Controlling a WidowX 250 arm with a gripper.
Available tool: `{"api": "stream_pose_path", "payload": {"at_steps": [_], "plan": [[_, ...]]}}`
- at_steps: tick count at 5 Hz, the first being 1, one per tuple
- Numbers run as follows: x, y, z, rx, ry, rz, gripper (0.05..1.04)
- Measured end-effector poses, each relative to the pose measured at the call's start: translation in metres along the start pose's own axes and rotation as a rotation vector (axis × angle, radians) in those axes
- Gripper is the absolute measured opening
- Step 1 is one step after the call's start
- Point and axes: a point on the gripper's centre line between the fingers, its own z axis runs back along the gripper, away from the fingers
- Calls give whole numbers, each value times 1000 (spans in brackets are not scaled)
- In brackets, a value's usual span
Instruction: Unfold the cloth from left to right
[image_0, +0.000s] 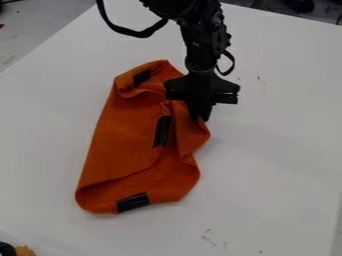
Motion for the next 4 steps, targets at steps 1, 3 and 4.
{"api": "stream_pose_path", "payload": {"at_steps": [1, 3, 4], "plan": [[3, -9, 0, 6, 2, -12, 83], [7, -19, 4, 14, -2, -47, 297], [13, -26, 8, 14, -14, -66, 582]]}}
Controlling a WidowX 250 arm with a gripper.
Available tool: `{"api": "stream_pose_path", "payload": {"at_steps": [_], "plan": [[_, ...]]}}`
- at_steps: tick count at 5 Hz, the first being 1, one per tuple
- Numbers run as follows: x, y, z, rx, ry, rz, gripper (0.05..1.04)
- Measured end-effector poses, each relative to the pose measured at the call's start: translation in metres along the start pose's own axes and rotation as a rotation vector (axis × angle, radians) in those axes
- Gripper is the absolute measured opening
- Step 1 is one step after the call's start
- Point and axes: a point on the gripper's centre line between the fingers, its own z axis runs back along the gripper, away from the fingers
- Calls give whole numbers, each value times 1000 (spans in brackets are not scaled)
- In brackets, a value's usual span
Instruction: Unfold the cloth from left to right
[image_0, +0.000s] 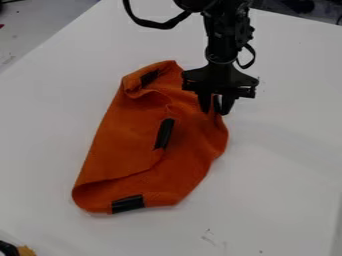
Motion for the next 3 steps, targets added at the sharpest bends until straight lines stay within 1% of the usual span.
{"api": "stream_pose_path", "payload": {"at_steps": [1, 2, 3], "plan": [[-3, -5, -8, 2, 14, -6, 881], [3, -18, -10, -20, 3, -3, 1012], [4, -42, -12, -63, -11, 3, 1009]]}}
